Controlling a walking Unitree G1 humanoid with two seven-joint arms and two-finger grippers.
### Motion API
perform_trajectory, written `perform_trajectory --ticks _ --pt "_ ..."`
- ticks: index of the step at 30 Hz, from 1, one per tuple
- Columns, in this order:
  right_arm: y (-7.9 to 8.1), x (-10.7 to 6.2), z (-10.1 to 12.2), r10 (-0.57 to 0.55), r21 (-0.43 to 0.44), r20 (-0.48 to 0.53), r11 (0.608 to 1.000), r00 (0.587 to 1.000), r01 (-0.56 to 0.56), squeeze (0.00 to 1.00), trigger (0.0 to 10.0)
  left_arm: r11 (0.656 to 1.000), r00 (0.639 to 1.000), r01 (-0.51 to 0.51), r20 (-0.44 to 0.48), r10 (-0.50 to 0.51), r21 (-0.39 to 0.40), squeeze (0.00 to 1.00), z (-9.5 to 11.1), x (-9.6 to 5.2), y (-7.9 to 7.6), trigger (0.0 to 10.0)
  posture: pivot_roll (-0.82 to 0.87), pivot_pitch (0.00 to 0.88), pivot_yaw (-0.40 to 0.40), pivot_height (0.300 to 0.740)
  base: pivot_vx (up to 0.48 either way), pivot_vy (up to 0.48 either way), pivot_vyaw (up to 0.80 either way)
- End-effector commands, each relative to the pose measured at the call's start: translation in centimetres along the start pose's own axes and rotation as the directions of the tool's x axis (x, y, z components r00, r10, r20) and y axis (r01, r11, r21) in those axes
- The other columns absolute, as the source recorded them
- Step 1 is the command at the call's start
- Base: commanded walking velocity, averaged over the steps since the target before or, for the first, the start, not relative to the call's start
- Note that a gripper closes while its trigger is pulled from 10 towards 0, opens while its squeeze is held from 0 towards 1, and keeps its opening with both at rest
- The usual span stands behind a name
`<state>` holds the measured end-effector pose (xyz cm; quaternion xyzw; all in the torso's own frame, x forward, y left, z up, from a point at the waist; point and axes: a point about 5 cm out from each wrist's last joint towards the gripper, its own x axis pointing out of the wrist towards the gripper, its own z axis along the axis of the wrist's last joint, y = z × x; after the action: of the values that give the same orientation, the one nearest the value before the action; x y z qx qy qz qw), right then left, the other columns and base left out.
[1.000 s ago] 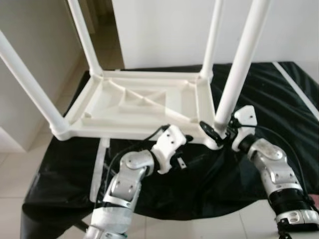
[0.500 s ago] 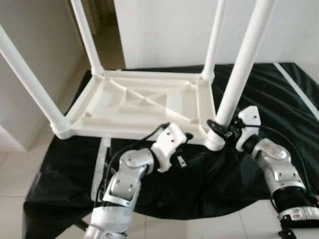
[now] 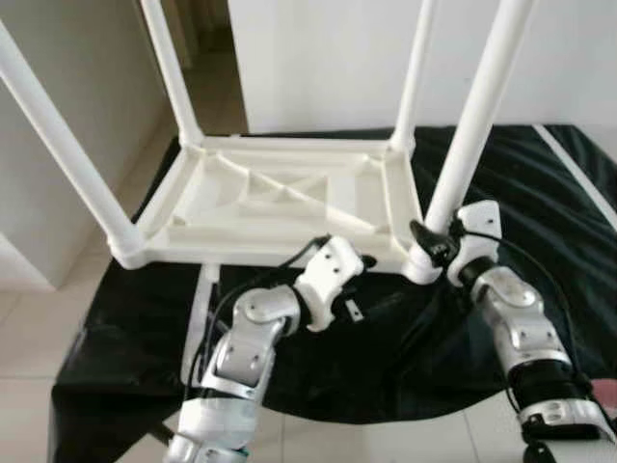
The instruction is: Building children table
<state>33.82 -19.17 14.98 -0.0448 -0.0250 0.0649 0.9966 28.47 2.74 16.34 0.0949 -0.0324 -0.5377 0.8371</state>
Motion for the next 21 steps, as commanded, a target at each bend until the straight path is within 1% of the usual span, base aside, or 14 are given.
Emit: perform_trajectory --ticks 1,2,4,5,6,9,11,12,14,15,17,18,19,21 --pt "-0.3 -0.8 -1.8 -0.108 0.020 -0.099 0.994 0.989 0.110 0.00 10.0 0.986 0.986 -0.164 -0.010 0.164 -0.013 0.00 -0.2 -0.1 0.7 10.0 -0.05 0.029 0.029 0.740 0.000 0.000 0.00" --pt "-0.3 -0.8 -1.8 -0.108 0.020 -0.099 0.994 0.989 0.110 0.00 10.0 0.986 0.986 -0.164 -0.010 0.164 -0.013 0.00 -0.2 -0.1 0.7 10.0 -0.05 0.029 0.029 0.740 0.000 0.000 0.00" --pt "0.0 -0.9 -1.9 -0.162 0.032 -0.108 0.985 0.981 0.167 0.00 10.0 0.987 0.987 -0.162 -0.009 0.162 -0.016 0.00 -0.3 -0.1 0.6 10.0 -0.05 0.029 0.029 0.740 0.000 0.000 0.00" --pt "0.9 -1.1 -2.1 -0.190 0.054 -0.126 0.979 0.974 0.198 0.00 10.0 0.987 0.987 -0.161 -0.007 0.161 -0.018 0.00 -0.2 0.0 0.6 10.0 -0.05 0.028 0.027 0.740 0.000 0.000 0.00" --pt "0.9 -1.1 -2.1 -0.190 0.054 -0.126 0.979 0.974 0.198 0.00 10.0 0.987 0.987 -0.161 -0.007 0.161 -0.018 0.00 -0.2 0.0 0.6 10.0 -0.05 0.028 0.027 0.740 0.000 0.000 0.00" --pt "2.7 -1.3 -2.3 -0.246 0.089 -0.151 0.961 0.958 0.261 0.00 10.0 0.987 0.987 -0.160 -0.005 0.160 -0.022 0.00 -0.2 0.1 0.5 10.0 -0.05 0.028 0.025 0.740 0.000 0.000 0.00" --pt "2.9 -1.2 -2.3 -0.259 0.092 -0.154 0.957 0.953 0.275 0.00 10.0 0.987 0.987 -0.160 -0.004 0.160 -0.023 0.00 -0.2 0.1 0.5 10.0 -0.05 0.028 0.025 0.740 0.000 0.000 0.00" --pt "2.9 -1.4 -2.2 -0.352 0.089 -0.167 0.925 0.921 0.369 0.00 10.0 0.987 0.987 -0.159 -0.002 0.159 -0.025 0.00 -0.2 0.1 0.4 10.0 -0.05 0.026 0.017 0.740 0.000 0.000 0.00" --pt "2.9 -1.5 -2.2 -0.411 0.082 -0.177 0.899 0.894 0.429 0.00 10.0 0.987 0.987 -0.159 -0.001 0.159 -0.026 0.00 -0.2 0.2 0.4 10.0 -0.05 0.026 0.014 0.740 0.000 0.000 0.00" --pt "2.9 -1.5 -2.2 -0.411 0.082 -0.177 0.899 0.894 0.429 0.00 10.0 0.987 0.987 -0.159 -0.001 0.159 -0.026 0.00 -0.2 0.2 0.4 10.0 -0.05 0.026 0.014 0.740 0.000 0.000 0.00" --pt "2.8 -2.2 -2.1 -0.542 0.083 -0.190 0.822 0.819 0.563 0.00 10.0 0.986 0.987 -0.161 0.000 0.161 -0.028 0.00 -0.2 0.2 0.4 10.0 -0.05 0.021 0.007 0.740 0.000 0.000 0.00" --pt "2.8 -2.2 -2.1 -0.542 0.083 -0.190 0.822 0.819 0.563 0.00 10.0 0.986 0.987 -0.161 0.000 0.161 -0.028 0.00 -0.2 0.2 0.4 10.0 -0.05 0.021 0.007 0.740 0.000 0.000 0.00" --pt "2.8 -2.4 -2.0 -0.577 0.082 -0.189 0.797 0.794 0.599 0.00 10.0 0.986 0.987 -0.162 0.000 0.163 -0.029 0.00 -0.2 0.2 0.4 10.0 -0.05 0.021 0.007 0.740 0.000 0.000 0.00" --pt "2.9 -2.3 -1.8 -0.582 0.091 -0.186 0.792 0.791 0.604 0.00 10.0 0.986 0.986 -0.165 0.005 0.165 -0.032 0.00 -0.2 0.2 0.4 10.0 -0.05 0.017 0.003 0.740 0.000 0.000 0.00"
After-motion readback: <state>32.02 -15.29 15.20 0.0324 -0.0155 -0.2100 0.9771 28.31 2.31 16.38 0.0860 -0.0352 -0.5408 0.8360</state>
